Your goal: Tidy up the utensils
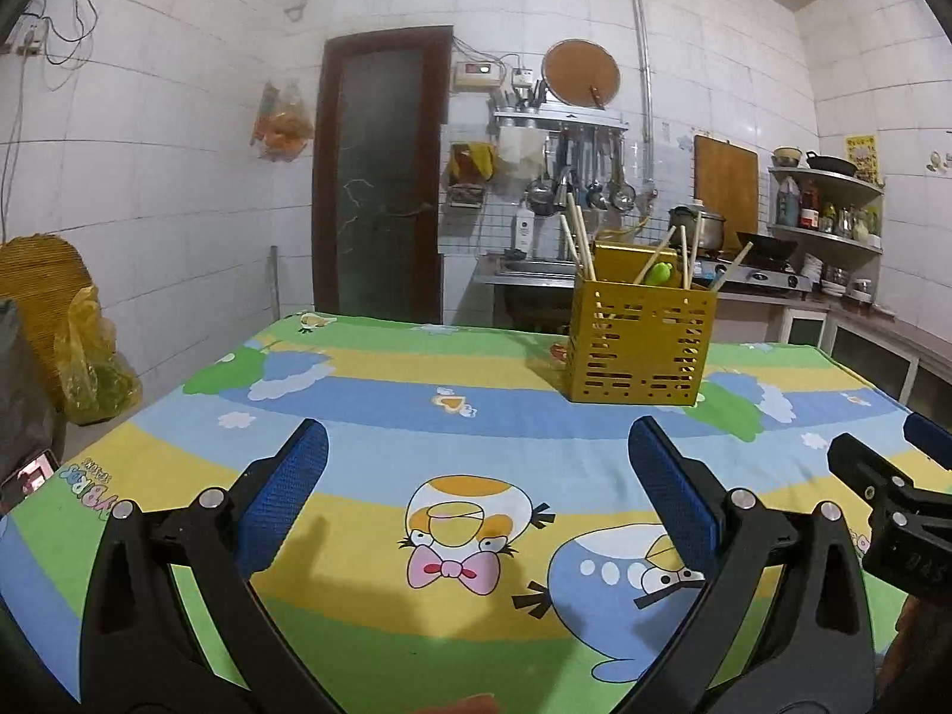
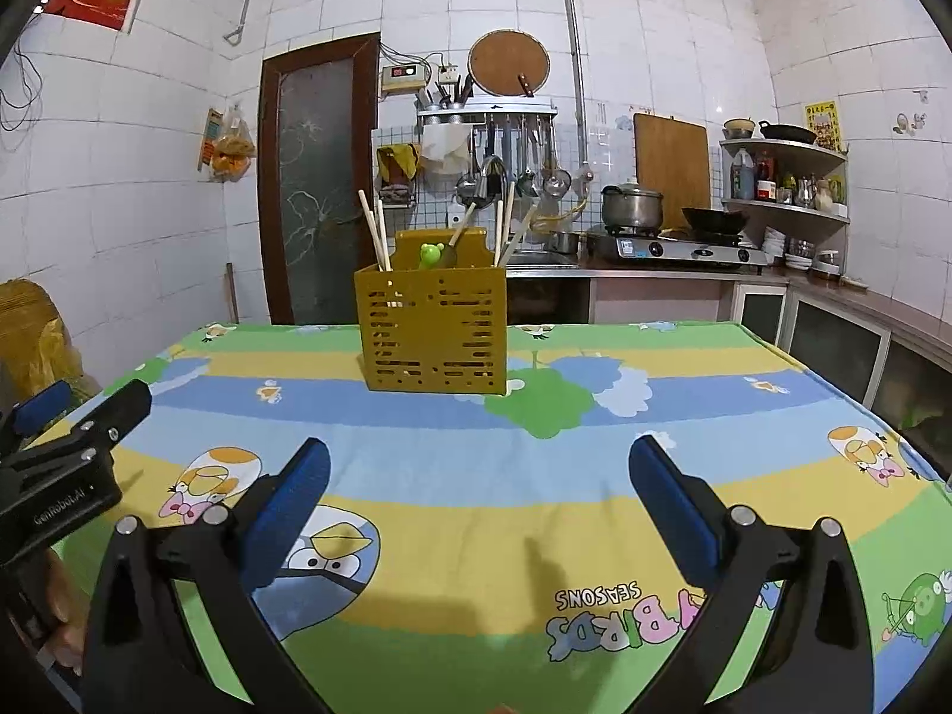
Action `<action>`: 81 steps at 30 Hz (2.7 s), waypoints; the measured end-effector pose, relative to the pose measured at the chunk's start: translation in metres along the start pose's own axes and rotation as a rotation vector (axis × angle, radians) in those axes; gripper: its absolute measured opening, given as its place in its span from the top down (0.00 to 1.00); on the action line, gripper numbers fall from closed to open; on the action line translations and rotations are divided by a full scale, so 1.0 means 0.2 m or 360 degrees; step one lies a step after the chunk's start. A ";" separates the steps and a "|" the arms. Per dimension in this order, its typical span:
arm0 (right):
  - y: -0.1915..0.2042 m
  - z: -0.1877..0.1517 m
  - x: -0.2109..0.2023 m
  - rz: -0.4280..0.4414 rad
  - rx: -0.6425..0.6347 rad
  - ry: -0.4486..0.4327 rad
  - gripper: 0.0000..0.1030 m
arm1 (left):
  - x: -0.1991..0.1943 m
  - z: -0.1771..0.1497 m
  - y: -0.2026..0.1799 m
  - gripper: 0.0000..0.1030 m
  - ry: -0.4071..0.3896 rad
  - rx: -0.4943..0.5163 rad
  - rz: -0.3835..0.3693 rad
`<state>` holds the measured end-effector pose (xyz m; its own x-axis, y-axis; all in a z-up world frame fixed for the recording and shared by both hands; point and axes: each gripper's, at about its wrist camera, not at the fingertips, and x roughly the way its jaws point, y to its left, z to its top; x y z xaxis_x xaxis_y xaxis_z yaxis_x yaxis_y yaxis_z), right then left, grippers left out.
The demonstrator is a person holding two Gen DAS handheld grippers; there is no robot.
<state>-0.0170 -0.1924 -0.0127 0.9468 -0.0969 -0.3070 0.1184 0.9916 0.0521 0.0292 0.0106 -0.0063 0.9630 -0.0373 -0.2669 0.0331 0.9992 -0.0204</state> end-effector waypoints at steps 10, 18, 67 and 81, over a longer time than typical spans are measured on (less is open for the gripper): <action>0.02 -0.01 -0.05 -0.0032 -0.0021 -0.0071 0.05 | -0.05 0.01 -0.02 0.05 -0.0073 0.0041 -0.0008; 0.02 -0.01 -0.08 -0.0057 -0.0023 -0.0103 0.05 | -0.06 0.01 -0.02 0.05 -0.0092 0.0049 -0.0016; 0.00 -0.01 -0.11 -0.0083 -0.0002 -0.0125 0.05 | -0.09 0.02 -0.03 0.05 -0.0132 0.0064 -0.0036; -0.01 -0.01 -0.11 -0.0083 -0.0003 -0.0128 0.05 | -0.08 0.01 -0.03 0.05 -0.0132 0.0064 -0.0036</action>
<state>-0.0376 -0.1915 -0.0078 0.9603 -0.1549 -0.2321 0.1676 0.9852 0.0360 0.0136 0.0057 0.0011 0.9807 -0.0603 -0.1860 0.0640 0.9979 0.0137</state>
